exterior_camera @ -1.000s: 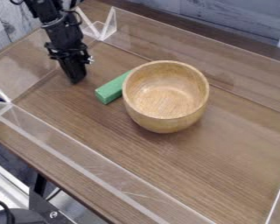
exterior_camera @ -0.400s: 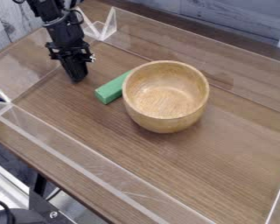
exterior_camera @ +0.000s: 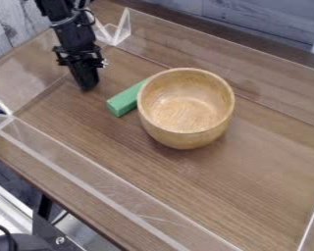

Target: Remove the green block from inside the brown bowl and put it on the table

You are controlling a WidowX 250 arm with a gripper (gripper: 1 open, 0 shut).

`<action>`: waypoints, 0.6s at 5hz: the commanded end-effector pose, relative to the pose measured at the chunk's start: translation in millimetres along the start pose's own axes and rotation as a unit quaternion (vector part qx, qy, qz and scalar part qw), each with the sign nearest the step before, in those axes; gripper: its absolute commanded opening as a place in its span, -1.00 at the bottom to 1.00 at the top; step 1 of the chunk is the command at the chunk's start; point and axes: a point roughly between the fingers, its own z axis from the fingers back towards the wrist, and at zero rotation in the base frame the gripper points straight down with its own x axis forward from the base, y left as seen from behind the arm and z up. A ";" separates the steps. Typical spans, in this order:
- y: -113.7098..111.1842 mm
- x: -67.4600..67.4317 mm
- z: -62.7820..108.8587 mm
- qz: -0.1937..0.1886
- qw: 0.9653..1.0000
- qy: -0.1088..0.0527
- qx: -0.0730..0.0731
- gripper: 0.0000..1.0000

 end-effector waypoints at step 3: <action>-4.8 11.0 5.7 0.001 0.999 0.035 0.016 -1.00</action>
